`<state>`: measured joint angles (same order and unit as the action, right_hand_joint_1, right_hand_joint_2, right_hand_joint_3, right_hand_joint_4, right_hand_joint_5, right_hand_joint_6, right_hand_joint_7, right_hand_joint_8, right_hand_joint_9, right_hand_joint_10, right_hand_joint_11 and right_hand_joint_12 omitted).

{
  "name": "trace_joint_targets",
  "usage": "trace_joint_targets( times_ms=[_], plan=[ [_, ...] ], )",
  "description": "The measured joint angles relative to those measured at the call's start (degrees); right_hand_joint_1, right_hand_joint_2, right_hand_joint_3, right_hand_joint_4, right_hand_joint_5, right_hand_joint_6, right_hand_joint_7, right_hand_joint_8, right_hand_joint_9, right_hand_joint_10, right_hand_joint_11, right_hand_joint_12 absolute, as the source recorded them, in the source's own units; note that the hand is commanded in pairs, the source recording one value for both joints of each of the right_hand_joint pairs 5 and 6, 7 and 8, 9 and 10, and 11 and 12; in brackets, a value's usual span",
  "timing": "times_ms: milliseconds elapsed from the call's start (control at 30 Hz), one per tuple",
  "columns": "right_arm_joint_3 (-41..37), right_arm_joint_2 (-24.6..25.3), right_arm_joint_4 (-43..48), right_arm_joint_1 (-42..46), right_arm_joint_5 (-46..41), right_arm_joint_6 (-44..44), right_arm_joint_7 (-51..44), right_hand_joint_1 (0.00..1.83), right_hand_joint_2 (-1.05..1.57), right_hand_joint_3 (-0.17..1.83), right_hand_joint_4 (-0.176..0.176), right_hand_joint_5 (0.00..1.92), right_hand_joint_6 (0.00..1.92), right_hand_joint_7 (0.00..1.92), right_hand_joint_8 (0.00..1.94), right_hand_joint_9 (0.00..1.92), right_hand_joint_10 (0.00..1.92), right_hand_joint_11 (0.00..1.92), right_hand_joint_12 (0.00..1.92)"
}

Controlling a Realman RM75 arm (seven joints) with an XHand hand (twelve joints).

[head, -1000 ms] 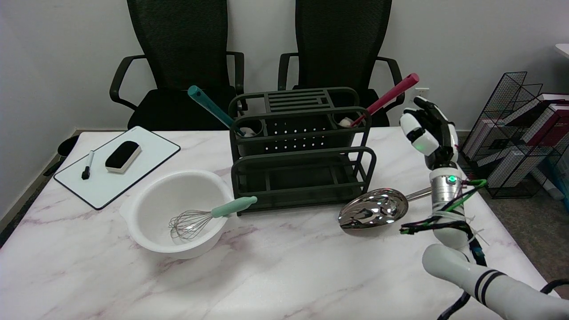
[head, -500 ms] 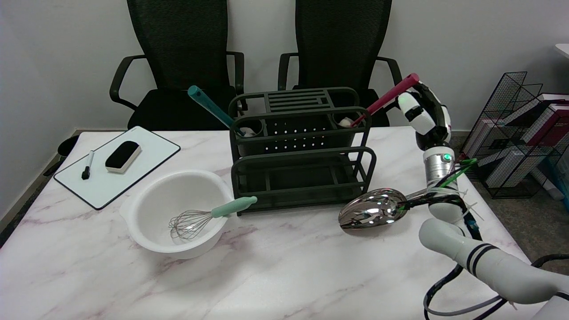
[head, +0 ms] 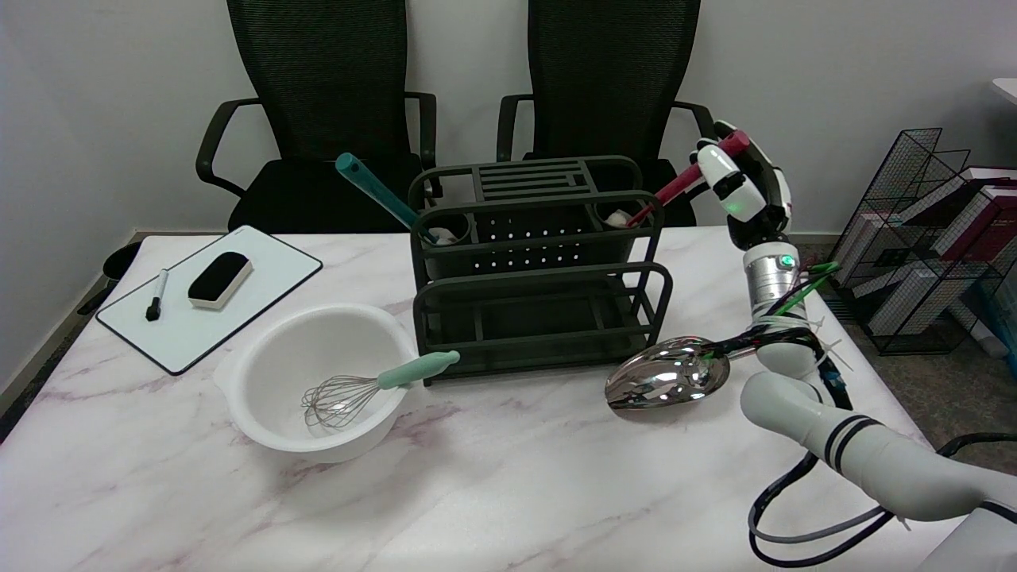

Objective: Pick up the pink sponge bottle brush.

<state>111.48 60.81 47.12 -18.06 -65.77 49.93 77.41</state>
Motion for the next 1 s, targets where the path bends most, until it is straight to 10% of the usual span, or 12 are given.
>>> trace_joint_targets(
  times_ms=[533,633,700,1000],
  plan=[
    [1.5,0.2,1.4,-1.8,1.1,-0.8,0.5,0.94,0.32,0.92,0.0,0.53,0.53,0.69,0.69,0.67,0.67,0.49,0.49],
    [2.0,0.4,1.4,-2.4,1.1,-0.9,0.6,0.94,0.36,0.9,0.0,0.55,0.55,0.7,0.7,0.72,0.72,0.7,0.7],
    [2.3,0.5,1.4,-2.8,1.2,-1.0,0.6,0.94,0.39,0.88,0.0,0.58,0.58,0.8,0.8,0.95,0.95,1.26,1.26],
    [3.2,1.2,1.3,-4.1,1.2,-1.9,0.6,0.94,0.44,0.89,0.0,0.73,0.73,1.07,1.07,1.23,1.23,1.49,1.49]
  ],
)
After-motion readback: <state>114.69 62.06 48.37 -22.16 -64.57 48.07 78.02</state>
